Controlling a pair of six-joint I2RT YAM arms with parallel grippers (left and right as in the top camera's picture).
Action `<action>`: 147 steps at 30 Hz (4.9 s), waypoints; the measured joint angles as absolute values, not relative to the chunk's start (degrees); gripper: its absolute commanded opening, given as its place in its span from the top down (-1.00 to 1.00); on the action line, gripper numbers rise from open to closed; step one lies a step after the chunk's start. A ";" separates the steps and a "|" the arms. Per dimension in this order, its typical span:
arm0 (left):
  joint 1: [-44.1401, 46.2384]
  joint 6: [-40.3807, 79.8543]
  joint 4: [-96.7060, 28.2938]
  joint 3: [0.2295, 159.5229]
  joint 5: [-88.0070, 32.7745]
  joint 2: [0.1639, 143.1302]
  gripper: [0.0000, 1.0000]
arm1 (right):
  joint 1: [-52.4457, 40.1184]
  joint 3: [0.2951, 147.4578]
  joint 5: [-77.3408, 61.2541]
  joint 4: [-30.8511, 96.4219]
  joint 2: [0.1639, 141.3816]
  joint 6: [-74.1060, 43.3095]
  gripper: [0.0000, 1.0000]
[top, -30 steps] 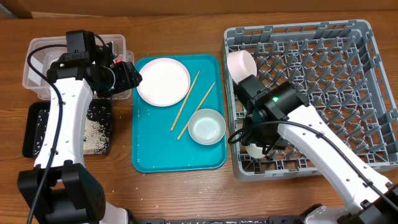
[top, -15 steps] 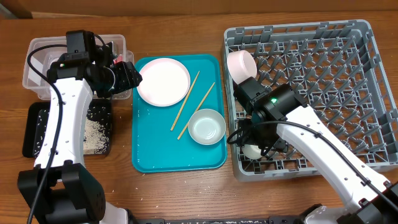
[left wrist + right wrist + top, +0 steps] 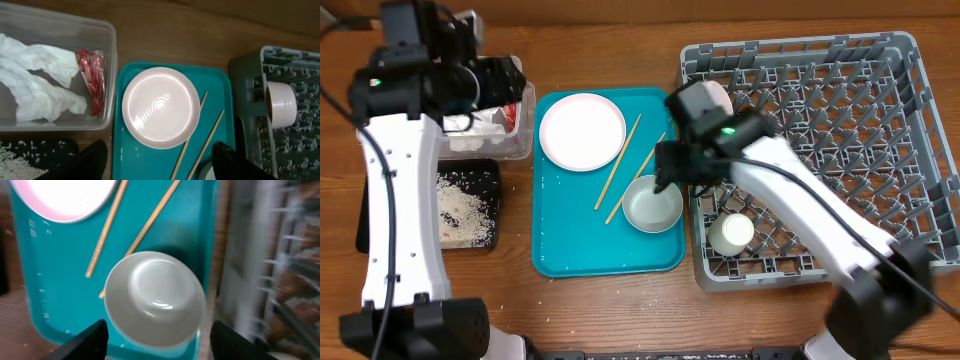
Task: Sort waste into correct bins and load items into the dishwasher
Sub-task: 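Reach the right gripper to the white bowl and grasp its rim, then lift the white bowl and place it in the dish rack, then move the right gripper back toward the teal tray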
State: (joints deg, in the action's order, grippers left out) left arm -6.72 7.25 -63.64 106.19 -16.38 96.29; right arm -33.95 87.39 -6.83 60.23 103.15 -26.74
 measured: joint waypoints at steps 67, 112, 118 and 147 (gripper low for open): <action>-6.72 7.01 -64.71 106.52 -12.99 96.55 -0.99 | -35.66 143.28 12.67 96.62 119.81 -13.19 0.92; -6.72 7.01 -64.73 106.52 -12.99 96.55 -1.00 | -34.94 103.70 53.74 97.14 118.41 -48.47 0.92; -6.72 7.01 -64.73 106.52 -12.99 96.55 -1.00 | -34.98 101.49 60.27 97.12 118.48 -52.10 0.92; -6.72 7.01 -64.73 106.52 -12.99 96.55 -1.00 | -39.70 101.12 45.58 97.82 118.63 -43.11 0.23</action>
